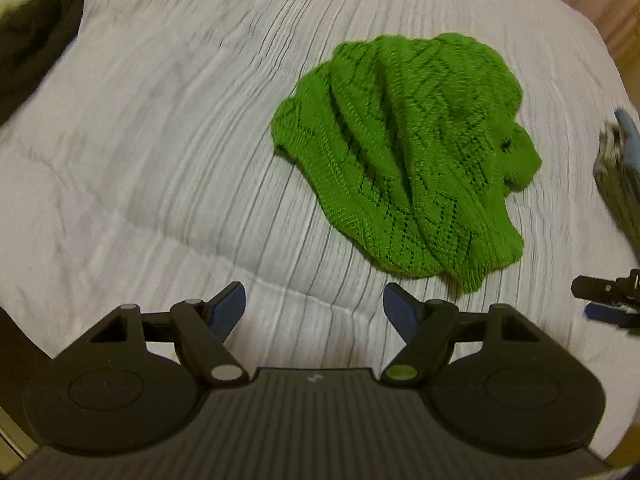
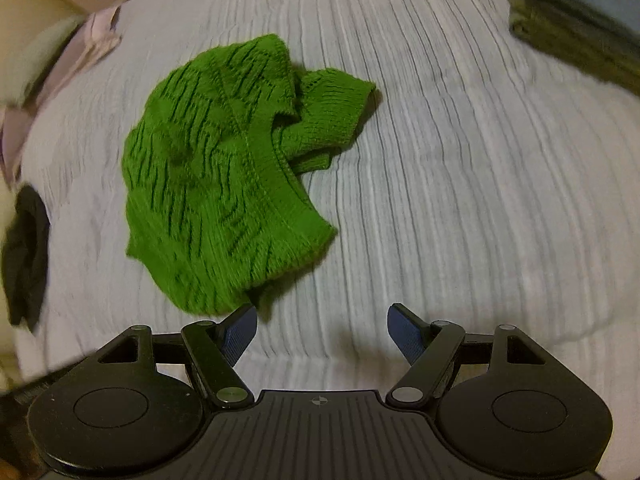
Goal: Fold clothes
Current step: 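Grasp the vest hem with both grippers and lift it up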
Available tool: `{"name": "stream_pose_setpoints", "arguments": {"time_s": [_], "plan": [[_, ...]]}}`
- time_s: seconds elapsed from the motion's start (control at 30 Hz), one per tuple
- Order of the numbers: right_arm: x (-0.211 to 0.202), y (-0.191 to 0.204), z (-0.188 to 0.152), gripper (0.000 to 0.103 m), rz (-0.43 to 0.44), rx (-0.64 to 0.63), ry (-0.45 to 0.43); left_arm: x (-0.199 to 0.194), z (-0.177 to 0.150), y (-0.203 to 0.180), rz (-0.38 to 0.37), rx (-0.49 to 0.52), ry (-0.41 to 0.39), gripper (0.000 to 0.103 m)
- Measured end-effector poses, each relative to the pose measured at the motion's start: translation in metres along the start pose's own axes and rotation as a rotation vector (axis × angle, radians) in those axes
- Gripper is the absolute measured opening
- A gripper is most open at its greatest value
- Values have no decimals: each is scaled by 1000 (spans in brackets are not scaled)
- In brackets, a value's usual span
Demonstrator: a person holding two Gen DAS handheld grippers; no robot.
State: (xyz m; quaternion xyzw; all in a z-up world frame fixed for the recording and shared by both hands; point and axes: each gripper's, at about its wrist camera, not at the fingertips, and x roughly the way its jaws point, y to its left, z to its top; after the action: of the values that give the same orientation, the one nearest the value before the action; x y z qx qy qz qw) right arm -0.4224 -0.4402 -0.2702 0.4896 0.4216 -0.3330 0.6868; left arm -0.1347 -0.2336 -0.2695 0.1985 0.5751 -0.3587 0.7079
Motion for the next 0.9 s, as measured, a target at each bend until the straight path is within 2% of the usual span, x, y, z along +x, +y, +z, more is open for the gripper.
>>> {"name": "stream_pose_setpoints", "arguments": {"time_s": [0.23,0.37,0.6,0.77,0.87,0.9], "plan": [[31,-28,11,75,173,270,-5,35,4,16,-92,-124,40,72],[52,-40,13,75,233,393,-16,61,3,22,-168,-221,72,72],[80,-45,15,75,277,435,-69,105,3,34,-291,-430,70,72],[97,-44,19,74,310,451,-102,135,3,35,-319,-533,51,74],[103,-42,24,50,319,448,-106,139,5,32,-327,-564,37,73],[103,-41,26,44,322,445,-105,139,6,31,-331,-562,31,65]]}}
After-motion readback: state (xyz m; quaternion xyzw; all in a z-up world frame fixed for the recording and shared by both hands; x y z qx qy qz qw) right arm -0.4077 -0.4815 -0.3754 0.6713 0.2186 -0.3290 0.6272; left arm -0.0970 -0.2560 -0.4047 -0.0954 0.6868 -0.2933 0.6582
